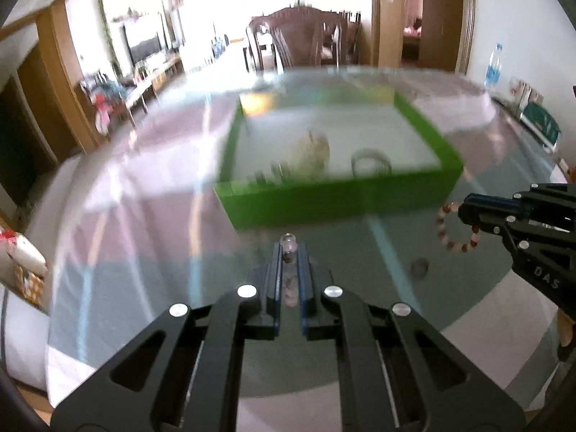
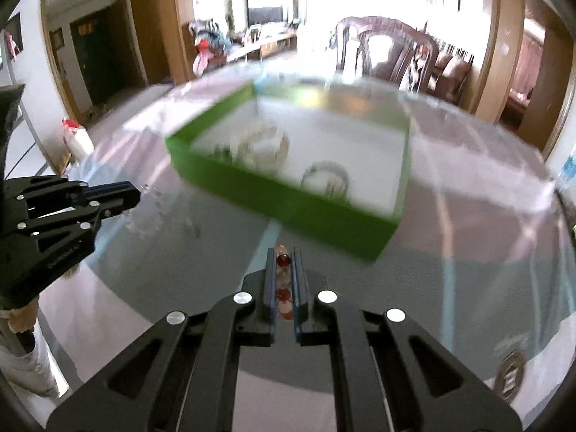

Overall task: Organize jewelry
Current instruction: 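Carry both bracelets over the green box and open both grippers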

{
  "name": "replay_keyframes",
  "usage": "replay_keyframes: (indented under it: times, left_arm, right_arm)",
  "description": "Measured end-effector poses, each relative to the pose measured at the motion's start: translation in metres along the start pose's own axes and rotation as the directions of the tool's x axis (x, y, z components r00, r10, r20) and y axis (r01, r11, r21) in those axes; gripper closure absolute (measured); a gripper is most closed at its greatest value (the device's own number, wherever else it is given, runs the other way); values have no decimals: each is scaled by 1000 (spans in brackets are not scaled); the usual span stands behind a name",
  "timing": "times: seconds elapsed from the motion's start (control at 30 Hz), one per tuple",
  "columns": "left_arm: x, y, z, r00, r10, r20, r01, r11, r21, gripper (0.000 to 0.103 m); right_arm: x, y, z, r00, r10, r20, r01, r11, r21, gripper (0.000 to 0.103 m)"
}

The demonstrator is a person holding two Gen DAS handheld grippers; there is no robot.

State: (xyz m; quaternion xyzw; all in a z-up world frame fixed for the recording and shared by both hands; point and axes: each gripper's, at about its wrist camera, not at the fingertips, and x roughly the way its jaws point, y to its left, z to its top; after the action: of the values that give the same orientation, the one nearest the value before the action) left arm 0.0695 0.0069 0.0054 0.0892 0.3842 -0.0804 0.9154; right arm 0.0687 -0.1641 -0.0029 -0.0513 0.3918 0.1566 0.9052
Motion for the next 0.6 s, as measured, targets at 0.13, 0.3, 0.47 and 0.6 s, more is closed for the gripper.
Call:
replay_keyframes:
  times: [0.13, 0.3, 0.47, 0.6]
  left_arm:
    - [-15, 5, 35, 998, 4, 67, -5, 1000, 15, 95]
    - [14, 22, 91, 994, 43, 96, -40, 999, -30, 95]
    - [70, 34, 110, 993, 110, 40, -108, 993, -57, 95]
    - [98, 39, 106, 995, 100, -1, -100, 993, -70, 93]
  right_arm:
    - [-12, -6, 34, 996, -31, 80, 29, 999, 18, 95]
    - [10, -23, 71, 992, -87, 95, 80, 994, 74, 95]
    - [59, -44, 80, 992, -125, 25, 120, 982, 147, 95]
    - [77, -49, 77, 988, -155, 10, 151, 976, 154, 91]
